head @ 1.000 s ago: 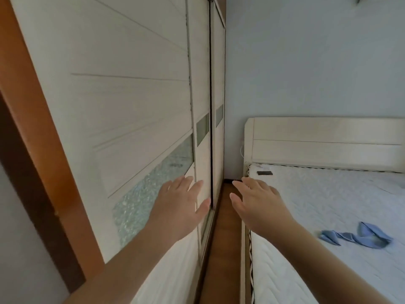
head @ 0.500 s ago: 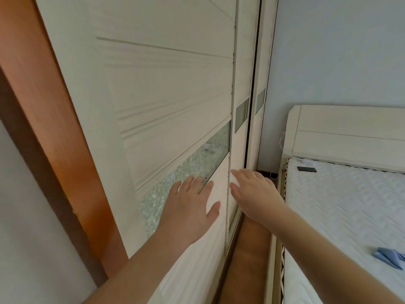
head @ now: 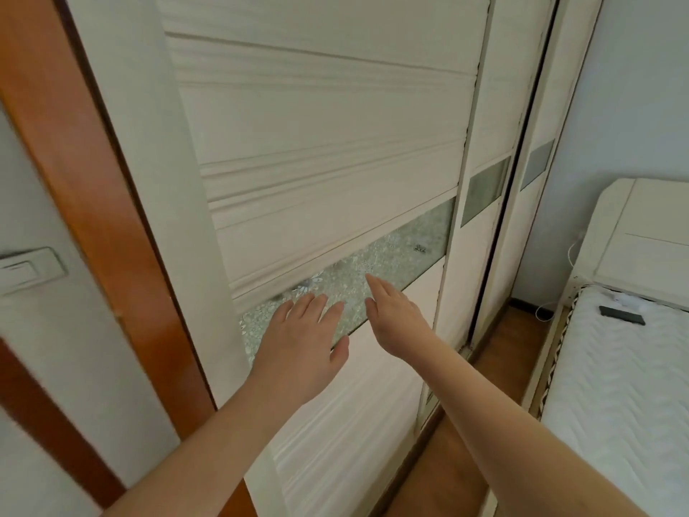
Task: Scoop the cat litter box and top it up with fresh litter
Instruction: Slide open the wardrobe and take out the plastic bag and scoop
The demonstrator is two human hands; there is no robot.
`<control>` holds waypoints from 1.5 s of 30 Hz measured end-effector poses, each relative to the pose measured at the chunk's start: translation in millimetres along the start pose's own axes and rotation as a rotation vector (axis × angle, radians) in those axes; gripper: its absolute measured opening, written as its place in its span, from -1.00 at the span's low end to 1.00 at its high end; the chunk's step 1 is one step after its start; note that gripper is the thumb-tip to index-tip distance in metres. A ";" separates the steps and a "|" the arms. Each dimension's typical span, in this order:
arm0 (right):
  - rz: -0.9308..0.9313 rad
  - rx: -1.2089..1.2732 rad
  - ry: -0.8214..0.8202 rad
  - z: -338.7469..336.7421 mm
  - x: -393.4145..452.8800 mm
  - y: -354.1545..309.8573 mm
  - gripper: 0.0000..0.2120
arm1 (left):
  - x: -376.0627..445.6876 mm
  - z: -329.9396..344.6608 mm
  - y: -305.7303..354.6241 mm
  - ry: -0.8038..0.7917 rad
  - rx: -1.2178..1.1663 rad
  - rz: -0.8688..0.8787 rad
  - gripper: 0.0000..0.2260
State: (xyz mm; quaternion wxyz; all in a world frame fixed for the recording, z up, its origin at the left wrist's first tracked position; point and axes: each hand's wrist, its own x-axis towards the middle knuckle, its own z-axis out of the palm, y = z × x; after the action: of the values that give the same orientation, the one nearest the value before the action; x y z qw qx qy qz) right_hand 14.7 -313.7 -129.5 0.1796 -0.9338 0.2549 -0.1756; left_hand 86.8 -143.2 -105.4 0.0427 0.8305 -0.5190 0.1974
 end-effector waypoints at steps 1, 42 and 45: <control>-0.006 0.085 -0.032 5.3 5.4 -1.0 -0.50 | -1.9 1.4 2.9 -0.010 0.016 -0.023 -0.52; -0.269 0.486 0.467 -40.9 69.0 -37.7 -0.33 | -23.6 41.2 10.1 0.086 0.159 -0.279 -0.21; -0.463 0.368 0.562 -53.7 59.9 -70.8 -0.30 | -25.0 46.0 9.4 0.085 0.140 -0.285 -0.20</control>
State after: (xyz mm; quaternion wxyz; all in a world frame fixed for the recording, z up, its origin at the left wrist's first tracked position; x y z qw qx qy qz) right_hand 69.8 -302.1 -38.4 0.2226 -0.8344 0.0415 -0.5025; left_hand 82.0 -139.1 -158.2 0.0343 0.8876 -0.3785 0.2602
